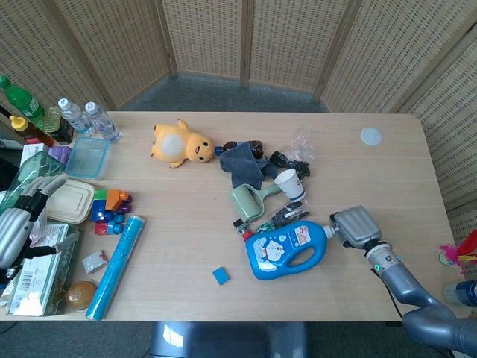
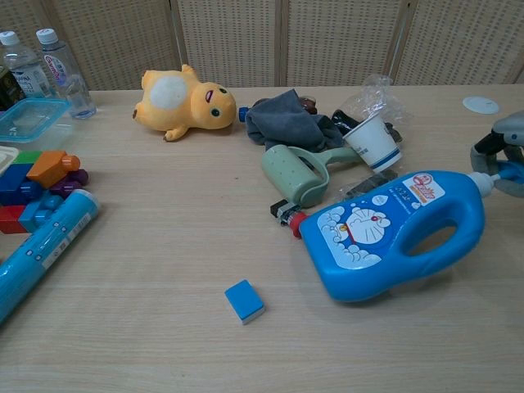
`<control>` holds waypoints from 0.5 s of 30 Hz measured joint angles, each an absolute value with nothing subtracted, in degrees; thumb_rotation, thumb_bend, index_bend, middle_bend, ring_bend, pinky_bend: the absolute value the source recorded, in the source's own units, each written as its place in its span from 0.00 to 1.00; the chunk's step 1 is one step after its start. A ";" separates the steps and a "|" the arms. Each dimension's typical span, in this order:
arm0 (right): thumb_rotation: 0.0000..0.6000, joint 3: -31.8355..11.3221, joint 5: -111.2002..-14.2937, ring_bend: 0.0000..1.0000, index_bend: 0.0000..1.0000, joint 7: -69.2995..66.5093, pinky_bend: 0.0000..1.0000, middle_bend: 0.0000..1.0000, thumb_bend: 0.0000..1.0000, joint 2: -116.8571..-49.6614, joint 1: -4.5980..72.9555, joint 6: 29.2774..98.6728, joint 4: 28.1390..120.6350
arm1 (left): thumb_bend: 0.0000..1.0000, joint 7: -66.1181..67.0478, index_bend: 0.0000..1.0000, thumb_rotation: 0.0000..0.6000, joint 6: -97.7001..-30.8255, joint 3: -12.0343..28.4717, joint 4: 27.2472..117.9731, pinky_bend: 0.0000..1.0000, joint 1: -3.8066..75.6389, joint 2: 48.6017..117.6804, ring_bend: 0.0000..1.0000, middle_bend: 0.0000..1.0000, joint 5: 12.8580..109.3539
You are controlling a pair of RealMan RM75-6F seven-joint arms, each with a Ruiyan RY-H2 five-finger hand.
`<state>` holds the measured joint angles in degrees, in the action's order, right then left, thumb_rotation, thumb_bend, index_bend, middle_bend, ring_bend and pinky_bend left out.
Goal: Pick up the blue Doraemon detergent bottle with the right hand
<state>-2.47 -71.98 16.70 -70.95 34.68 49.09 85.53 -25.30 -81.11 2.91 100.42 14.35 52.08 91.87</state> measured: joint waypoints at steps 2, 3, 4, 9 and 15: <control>1.00 -2.94 -72.01 0.60 0.71 16.73 0.62 0.70 0.56 -69.67 34.50 50.19 86.70 | 0.30 -25.29 0.00 0.94 -80.99 2.93 100.43 0.00 14.48 52.12 0.00 0.00 91.93; 1.00 -3.15 -72.02 0.60 0.71 16.74 0.62 0.70 0.56 -69.14 34.43 50.65 87.20 | 0.30 -25.26 0.00 0.94 -80.95 2.95 100.44 0.00 14.53 52.13 0.00 0.00 91.96; 1.00 -3.38 -72.03 0.60 0.70 16.74 0.62 0.70 0.56 -68.62 34.36 51.09 87.69 | 0.30 -25.27 0.00 0.94 -80.94 2.96 100.48 0.00 14.57 52.15 0.00 0.00 92.00; 1.00 -4.48 -72.23 0.60 0.70 16.86 0.62 0.70 0.56 -65.60 33.92 53.52 90.61 | 0.30 -25.21 0.00 0.94 -81.05 2.96 100.57 0.00 14.54 52.11 0.00 0.00 92.00; 1.00 -5.45 -73.23 0.60 0.70 17.52 0.62 0.70 0.56 -62.06 33.06 56.94 94.73 | 0.30 -25.12 0.00 0.94 -81.14 2.97 100.63 0.00 14.57 52.18 0.00 0.00 92.13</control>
